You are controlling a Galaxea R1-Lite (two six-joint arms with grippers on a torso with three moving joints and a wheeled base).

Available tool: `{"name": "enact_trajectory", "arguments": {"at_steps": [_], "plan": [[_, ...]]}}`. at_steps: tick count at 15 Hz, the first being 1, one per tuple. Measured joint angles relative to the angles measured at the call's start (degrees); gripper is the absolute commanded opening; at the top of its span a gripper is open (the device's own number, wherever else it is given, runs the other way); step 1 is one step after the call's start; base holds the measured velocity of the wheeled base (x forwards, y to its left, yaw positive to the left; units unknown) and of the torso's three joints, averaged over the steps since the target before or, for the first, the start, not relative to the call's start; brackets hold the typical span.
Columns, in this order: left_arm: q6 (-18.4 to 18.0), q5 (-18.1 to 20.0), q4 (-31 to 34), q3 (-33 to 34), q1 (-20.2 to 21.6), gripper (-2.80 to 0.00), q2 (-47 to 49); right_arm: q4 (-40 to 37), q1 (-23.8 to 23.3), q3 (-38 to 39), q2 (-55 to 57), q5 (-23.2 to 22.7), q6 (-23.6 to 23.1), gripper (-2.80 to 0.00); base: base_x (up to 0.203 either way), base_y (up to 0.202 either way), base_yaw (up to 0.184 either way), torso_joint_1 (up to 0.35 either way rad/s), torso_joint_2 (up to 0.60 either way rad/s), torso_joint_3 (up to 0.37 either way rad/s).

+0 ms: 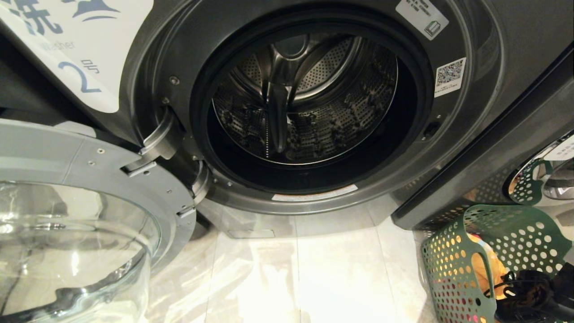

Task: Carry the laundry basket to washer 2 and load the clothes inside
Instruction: Place the clothes into the washing machine

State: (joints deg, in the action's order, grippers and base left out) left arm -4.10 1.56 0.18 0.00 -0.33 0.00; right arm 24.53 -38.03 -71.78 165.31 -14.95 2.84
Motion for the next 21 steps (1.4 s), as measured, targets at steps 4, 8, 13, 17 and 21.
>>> {"name": "enact_trajectory", "arguments": {"at_steps": [4, 8, 13, 17, 21], "plan": [[0.0, 0.0, 0.0, 0.0, 0.0, -2.8, 0.0, 0.2, 0.0, -2.0, 3.2, -5.8, -0.3, 0.0, 0.0, 0.0, 0.0, 0.0, 0.0, 0.0], [0.0, 0.0, 0.0, 0.0, 0.0, -2.8, 0.0, 4.6, -0.1, -2.9, 6.8, -5.0, -0.6, 0.0, 0.0, 0.0, 0.0, 0.0, 0.0, 0.0], [0.0, 0.0, 0.0, 0.0, 0.0, -2.8, 0.0, 7.0, -0.1, -4.7, 8.6, 0.2, -2.9, 0.0, 0.0, 0.0, 0.0, 0.0, 0.0, 0.0], [0.0, 0.0, 0.0, 0.0, 0.0, -2.8, 0.0, 6.7, -0.1, -5.5, 10.2, -0.5, -2.3, 0.0, 0.0, 0.0, 0.0, 0.0, 0.0, 0.0], [0.0, 0.0, 0.0, 0.0, 0.0, -2.8, 0.0, 6.7, 0.1, -5.7, 10.6, -1.7, -1.6, 0.0, 0.0, 0.0, 0.0, 0.0, 0.0, 0.0]]}}
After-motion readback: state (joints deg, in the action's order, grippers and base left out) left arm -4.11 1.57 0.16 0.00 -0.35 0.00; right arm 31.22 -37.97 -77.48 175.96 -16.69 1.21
